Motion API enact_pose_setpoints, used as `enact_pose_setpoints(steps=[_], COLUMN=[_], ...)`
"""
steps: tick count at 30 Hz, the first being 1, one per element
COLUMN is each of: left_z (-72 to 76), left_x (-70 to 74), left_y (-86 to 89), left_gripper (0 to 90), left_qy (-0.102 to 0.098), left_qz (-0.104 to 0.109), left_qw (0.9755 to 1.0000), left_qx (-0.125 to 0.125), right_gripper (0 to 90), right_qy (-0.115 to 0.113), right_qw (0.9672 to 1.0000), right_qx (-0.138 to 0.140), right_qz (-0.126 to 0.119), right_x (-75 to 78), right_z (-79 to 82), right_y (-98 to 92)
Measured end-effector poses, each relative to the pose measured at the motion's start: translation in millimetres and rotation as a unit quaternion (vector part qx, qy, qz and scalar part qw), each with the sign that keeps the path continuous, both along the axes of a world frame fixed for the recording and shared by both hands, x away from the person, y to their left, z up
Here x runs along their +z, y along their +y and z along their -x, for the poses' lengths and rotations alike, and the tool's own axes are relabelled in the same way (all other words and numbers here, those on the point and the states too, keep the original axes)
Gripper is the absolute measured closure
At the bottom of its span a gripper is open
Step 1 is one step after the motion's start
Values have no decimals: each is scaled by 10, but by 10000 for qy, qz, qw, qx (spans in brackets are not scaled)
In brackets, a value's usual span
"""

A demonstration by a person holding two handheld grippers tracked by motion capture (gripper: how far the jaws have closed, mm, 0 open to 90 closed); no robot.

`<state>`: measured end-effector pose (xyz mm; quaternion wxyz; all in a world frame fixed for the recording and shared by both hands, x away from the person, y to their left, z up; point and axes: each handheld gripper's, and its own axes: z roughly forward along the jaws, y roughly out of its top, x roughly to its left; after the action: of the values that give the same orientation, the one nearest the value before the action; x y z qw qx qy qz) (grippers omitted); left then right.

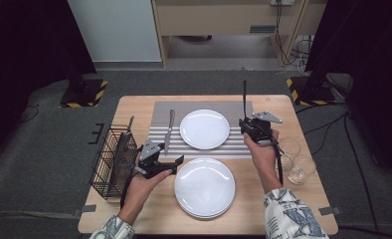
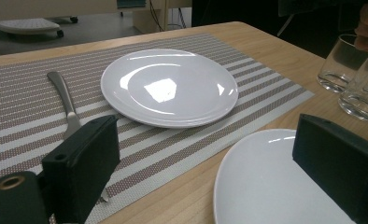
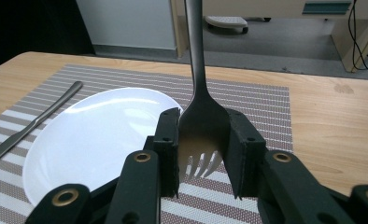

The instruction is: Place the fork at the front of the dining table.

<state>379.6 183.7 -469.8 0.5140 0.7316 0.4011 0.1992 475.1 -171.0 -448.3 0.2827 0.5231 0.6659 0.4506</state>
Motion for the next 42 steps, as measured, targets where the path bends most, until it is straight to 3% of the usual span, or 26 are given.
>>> enact_pose_setpoints(steps=[11,15,28,36,42], left_z=[60,78,150,159,152], left_x=[29,28,-45,-53,-53], left_y=[27,9,53,22,33], left_gripper=[69,68,68,68,68], left_qy=[-57,-79,-14,-43,-42], left_qz=[-35,-83,-175,-295,-255], left_qw=[10000,9999,9998,9996,9997], left_qx=[62,53,47,1,8], right_gripper=[683,683,683,683,683], right_qy=[237,350,419,637,729], right_qw=[9996,9992,9985,9970,9961], right_qx=[-129,-186,-328,-411,-452], right_qz=[-58,-9,86,139,189], right_x=[-115,-171,-214,-273,-329], right_z=[-14,-9,-29,-82,-134], right_y=[-22,-34,-48,-48,-34])
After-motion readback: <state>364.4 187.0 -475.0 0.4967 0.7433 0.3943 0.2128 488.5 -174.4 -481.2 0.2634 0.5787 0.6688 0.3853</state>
